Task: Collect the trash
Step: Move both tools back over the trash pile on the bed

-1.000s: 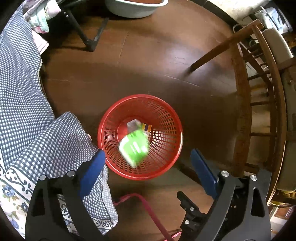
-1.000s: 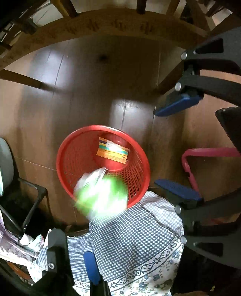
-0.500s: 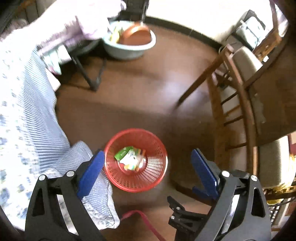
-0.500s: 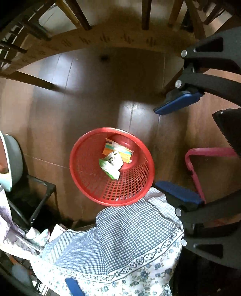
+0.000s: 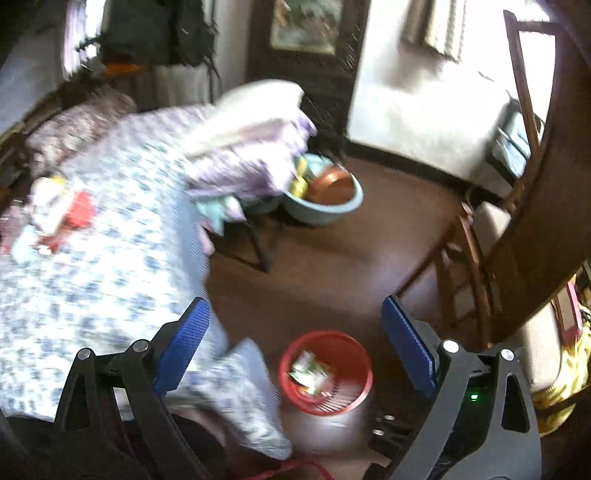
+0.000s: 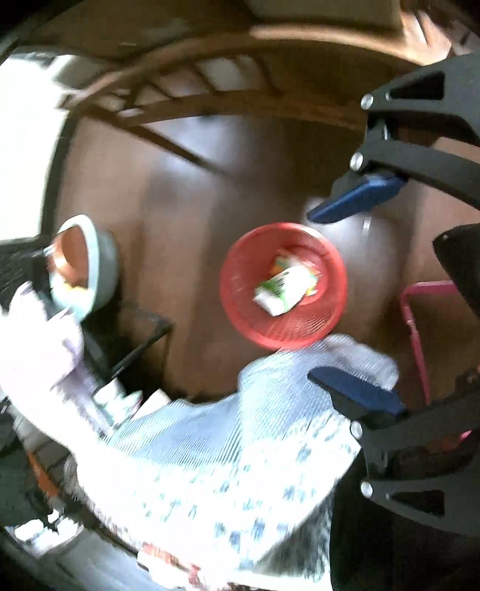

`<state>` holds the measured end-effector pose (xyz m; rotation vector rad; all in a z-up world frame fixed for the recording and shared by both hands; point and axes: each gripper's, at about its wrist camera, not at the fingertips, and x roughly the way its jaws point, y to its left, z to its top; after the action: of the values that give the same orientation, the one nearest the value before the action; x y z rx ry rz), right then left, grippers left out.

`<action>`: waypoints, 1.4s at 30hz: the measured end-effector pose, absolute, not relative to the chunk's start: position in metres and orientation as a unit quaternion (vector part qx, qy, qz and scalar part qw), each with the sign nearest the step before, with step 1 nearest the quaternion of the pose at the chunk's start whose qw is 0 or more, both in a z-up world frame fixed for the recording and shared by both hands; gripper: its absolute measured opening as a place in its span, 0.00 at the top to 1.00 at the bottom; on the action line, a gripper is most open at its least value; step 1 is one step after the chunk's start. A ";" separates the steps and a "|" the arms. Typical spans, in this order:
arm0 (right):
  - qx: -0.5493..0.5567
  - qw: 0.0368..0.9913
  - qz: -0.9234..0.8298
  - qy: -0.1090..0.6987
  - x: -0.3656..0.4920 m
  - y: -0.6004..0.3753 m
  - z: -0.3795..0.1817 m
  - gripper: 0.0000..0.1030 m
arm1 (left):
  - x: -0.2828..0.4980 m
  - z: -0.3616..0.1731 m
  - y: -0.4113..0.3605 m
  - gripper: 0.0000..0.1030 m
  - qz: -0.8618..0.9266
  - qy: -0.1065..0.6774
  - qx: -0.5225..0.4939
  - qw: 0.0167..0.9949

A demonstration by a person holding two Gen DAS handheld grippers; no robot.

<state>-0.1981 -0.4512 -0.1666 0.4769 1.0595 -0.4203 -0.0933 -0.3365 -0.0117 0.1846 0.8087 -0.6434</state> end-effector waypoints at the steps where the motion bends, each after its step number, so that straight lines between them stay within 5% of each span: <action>1: 0.215 0.825 -0.192 0.487 -0.195 -0.444 -0.152 0.20 | -0.094 -0.006 -0.328 0.12 -0.303 0.380 0.085 0.870; 19: 0.117 0.912 -0.012 0.394 -0.036 -0.254 -0.012 0.09 | 0.018 0.044 -0.070 0.07 -0.063 0.333 0.019 0.941; 29: 0.118 0.907 0.022 0.404 0.040 -0.185 -0.026 0.09 | 0.114 0.023 0.014 0.07 0.029 0.345 -0.029 0.938; 42: 0.109 0.895 0.014 0.431 0.080 -0.174 -0.063 0.09 | 0.118 -0.006 0.033 0.07 0.025 0.369 -0.047 0.928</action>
<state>0.0798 -0.1739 -0.0633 0.2257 0.8943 0.0284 0.1177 0.0326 -0.0063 -0.0960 0.7555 0.0502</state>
